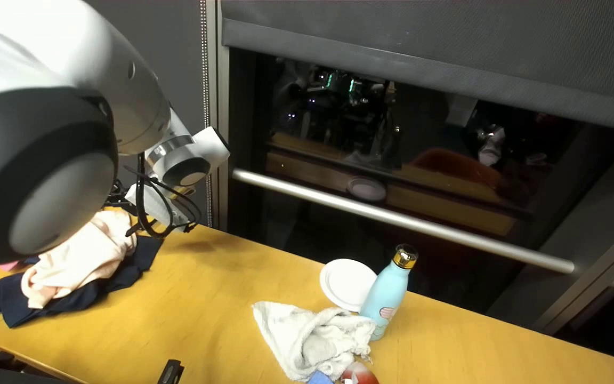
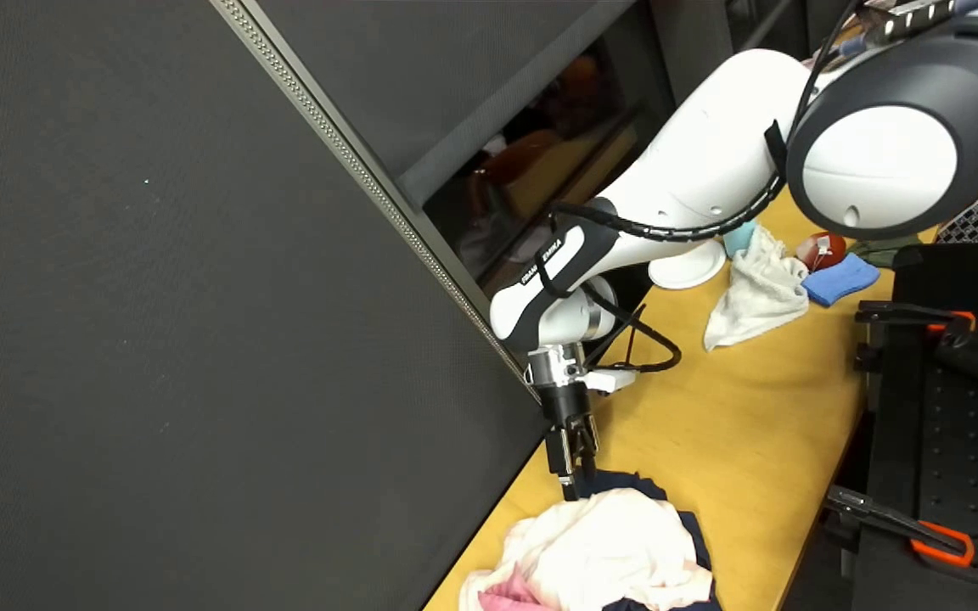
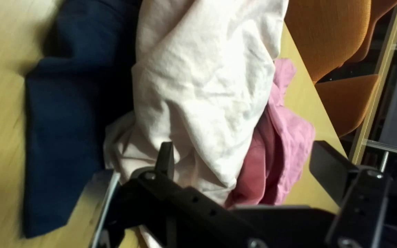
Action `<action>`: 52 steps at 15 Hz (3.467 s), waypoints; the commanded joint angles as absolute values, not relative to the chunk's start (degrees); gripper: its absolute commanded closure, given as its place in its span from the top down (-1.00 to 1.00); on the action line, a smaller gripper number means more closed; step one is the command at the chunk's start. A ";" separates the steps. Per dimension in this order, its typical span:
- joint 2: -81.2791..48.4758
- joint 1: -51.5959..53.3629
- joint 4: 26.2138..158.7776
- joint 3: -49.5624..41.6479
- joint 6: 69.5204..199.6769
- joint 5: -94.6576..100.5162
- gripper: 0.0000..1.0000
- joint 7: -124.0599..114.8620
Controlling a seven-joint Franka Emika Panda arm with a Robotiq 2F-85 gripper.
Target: Remove the cream colored shirt from the pile
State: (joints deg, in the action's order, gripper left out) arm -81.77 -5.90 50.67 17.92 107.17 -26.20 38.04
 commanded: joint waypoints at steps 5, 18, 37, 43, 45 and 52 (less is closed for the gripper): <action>-85.74 -4.04 43.67 17.59 101.87 -25.59 1.00 32.06; -85.49 0.68 44.56 11.50 99.68 -17.87 0.50 17.17; -84.96 1.14 34.32 10.04 96.77 -13.44 -0.96 11.98; -81.91 0.69 32.49 7.58 96.97 -12.95 -0.96 9.77; -80.86 0.49 32.54 6.62 97.14 -12.84 -0.96 8.84; -76.37 -0.63 34.78 2.09 97.54 -13.04 -0.96 5.57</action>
